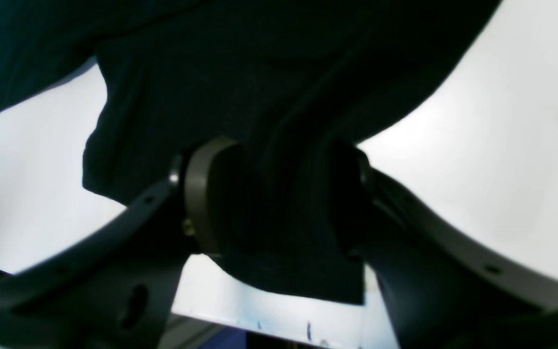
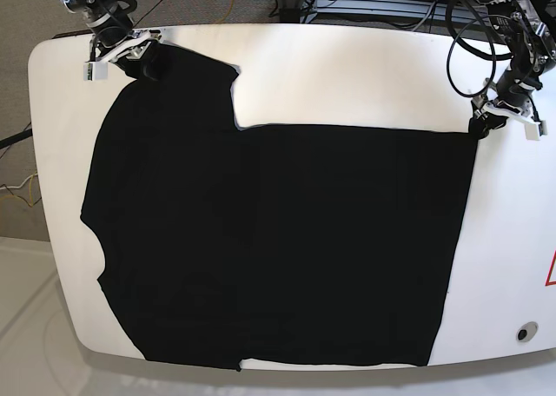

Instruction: Fold the T-shirt properly

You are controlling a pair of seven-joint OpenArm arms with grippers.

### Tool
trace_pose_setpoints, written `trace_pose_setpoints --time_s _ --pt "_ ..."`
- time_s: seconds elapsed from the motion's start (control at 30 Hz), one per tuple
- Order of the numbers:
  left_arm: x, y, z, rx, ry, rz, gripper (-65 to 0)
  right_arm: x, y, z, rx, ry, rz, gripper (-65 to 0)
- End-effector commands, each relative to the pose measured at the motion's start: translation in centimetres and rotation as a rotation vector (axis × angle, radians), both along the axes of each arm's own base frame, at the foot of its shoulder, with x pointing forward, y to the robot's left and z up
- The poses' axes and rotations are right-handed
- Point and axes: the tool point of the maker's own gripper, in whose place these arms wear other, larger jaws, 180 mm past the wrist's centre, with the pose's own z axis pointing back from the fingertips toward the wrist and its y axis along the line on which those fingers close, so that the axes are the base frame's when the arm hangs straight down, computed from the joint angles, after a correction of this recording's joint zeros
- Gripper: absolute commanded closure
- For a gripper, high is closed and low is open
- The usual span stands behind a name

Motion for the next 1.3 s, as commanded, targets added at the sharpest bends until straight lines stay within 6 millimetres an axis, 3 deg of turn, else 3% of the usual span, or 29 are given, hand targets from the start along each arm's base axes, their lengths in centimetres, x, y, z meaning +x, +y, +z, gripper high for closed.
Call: trace_pose_setpoints --time_s 0.0,0.2,0.27,0.33,0.6,0.8,1.13,1.27 --pt "0.2 0.6 0.6 0.022 -0.009 0.0 -44.7 -0.9 -0.3 -0.6 -0.02 0.047 0.012 -33.5" --pt "0.1 0.6 0.2 0.008 -0.004 0.008 -41.6 -0.7 -0.2 -0.5 -0.015 0.042 0.013 -34.2" --pt "0.0 0.6 -0.1 0.001 0.0 0.015 -38.6 -0.7 -0.2 -0.5 -0.014 0.042 0.013 -34.5" --pt "0.1 0.4 0.1 -0.003 -0.013 -0.005 -31.7 -0.2 -0.1 -0.2 -0.015 0.022 0.018 -34.3" --pt "0.8 -1.3 0.3 -0.015 -0.051 -0.065 -28.6 -0.2 -0.1 -0.1 -0.014 0.017 0.018 -34.1" --pt "1.5 -3.6 0.4 -0.019 -0.068 -0.143 -26.1 -0.3 0.1 -0.3 -0.016 0.023 0.024 -34.1" --pt "1.6 -3.4 0.3 -0.023 -0.036 -0.109 -26.0 0.0 0.3 -0.2 -0.009 0.016 0.028 -33.3" --pt "1.6 -3.3 0.3 -0.026 -0.036 -0.1 -21.0 0.1 0.3 -0.2 -0.009 0.016 0.027 -33.0"
